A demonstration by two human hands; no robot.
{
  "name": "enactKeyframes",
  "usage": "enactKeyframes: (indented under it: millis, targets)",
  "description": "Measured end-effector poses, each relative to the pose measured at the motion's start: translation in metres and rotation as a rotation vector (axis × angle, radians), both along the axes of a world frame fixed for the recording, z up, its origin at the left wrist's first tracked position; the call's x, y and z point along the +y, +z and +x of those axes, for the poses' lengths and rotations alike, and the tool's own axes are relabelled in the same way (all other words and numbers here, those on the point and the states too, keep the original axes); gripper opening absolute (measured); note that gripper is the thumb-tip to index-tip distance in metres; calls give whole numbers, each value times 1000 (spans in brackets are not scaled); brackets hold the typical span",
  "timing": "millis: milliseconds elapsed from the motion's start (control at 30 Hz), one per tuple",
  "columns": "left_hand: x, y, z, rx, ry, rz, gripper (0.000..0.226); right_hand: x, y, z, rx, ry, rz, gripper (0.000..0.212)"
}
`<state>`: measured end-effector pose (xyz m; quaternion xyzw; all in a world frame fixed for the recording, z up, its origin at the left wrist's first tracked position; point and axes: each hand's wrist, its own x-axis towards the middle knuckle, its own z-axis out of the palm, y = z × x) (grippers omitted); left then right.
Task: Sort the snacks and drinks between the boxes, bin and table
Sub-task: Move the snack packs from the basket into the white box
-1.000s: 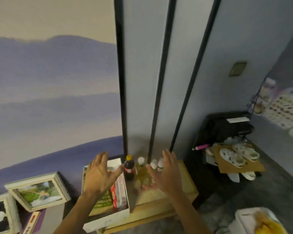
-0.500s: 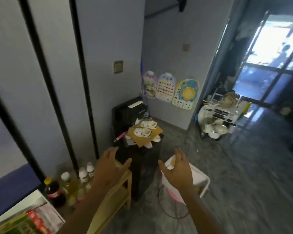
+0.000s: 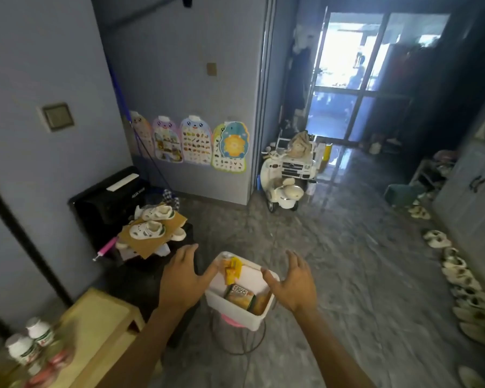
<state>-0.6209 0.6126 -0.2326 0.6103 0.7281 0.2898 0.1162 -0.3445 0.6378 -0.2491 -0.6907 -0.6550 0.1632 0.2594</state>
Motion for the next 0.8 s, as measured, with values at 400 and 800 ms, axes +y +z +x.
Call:
enactKeyframes:
  millis: [400,800]
  targets:
    - [72,-38,68,-55,25,-171,119,90,-57,38,-65,58,-166,109]
    - [239,-125,41,-160,79,-331,96,259,-126,-8,-153,151,-328,102]
